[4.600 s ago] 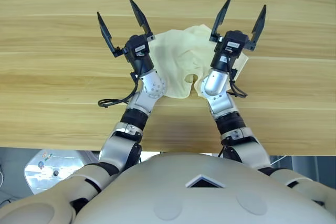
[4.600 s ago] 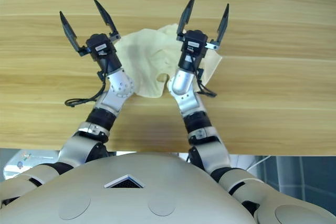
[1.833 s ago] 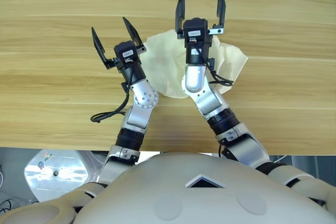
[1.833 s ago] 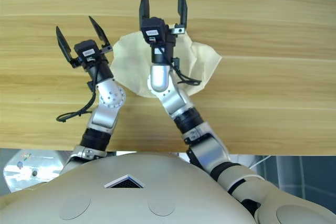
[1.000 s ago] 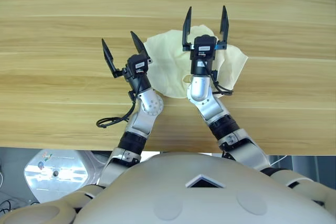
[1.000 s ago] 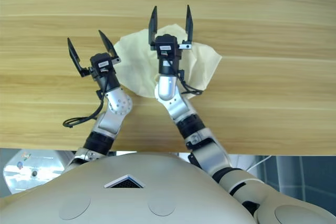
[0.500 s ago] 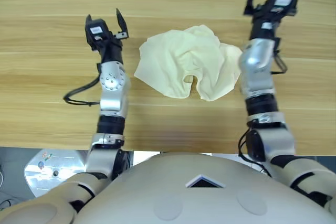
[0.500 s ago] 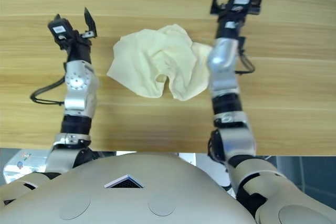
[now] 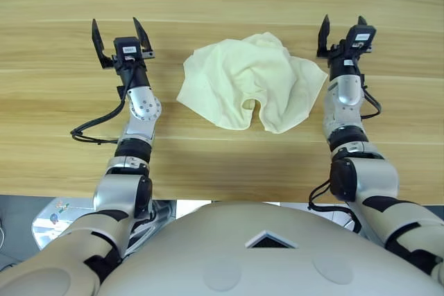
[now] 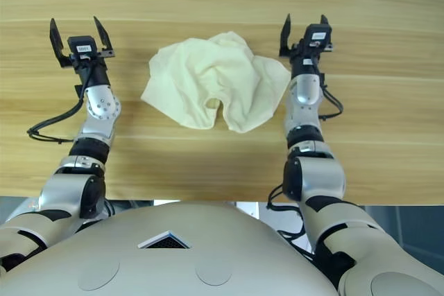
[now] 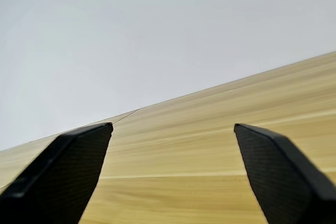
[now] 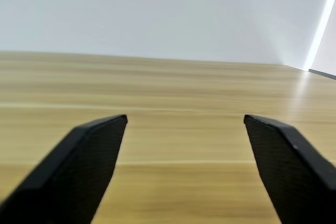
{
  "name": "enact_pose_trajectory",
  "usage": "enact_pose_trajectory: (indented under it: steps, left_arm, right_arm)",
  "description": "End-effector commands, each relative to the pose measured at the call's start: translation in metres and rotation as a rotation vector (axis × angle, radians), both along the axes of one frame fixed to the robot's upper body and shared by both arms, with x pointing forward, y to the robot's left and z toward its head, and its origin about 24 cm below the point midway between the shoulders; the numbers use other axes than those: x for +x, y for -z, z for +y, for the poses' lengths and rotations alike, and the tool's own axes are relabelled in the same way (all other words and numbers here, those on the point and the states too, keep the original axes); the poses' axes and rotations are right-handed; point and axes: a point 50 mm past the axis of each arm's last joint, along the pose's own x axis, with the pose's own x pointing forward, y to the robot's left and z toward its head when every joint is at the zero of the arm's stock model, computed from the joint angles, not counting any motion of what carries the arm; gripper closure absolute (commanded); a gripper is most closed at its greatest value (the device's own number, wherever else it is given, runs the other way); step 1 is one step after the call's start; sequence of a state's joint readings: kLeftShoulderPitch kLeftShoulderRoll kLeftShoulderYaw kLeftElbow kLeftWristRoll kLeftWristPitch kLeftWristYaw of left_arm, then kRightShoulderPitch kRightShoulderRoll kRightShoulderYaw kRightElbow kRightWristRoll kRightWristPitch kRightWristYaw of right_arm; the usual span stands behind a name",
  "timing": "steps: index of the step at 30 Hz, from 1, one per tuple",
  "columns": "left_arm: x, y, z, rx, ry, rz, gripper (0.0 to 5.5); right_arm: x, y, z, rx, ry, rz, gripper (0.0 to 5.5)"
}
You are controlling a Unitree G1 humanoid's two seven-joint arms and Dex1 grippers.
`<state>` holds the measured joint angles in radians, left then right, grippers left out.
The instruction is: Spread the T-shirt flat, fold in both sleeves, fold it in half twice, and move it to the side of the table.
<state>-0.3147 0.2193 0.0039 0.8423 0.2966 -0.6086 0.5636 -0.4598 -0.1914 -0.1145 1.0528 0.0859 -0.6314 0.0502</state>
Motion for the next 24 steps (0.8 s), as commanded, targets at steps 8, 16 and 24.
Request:
enact_pose_trajectory:
  steps: [8, 16, 24]
  left_arm:
    - [0.002, 0.007, -0.02, -0.078, 0.184, 0.065, 1.19]
    - [0.004, 0.005, -0.039, -0.039, 0.344, 0.052, 1.19]
    - [0.003, 0.01, -0.051, -0.08, 0.417, 0.063, 1.19]
  right_arm:
    - [-0.003, 0.006, -0.001, -0.183, 0.04, 0.033, 1.36]
    - [-0.007, 0.006, -0.009, -0.064, 0.099, 0.012, 1.36]
    - [-0.01, 0.007, -0.017, -0.051, 0.134, 0.007, 1.36]
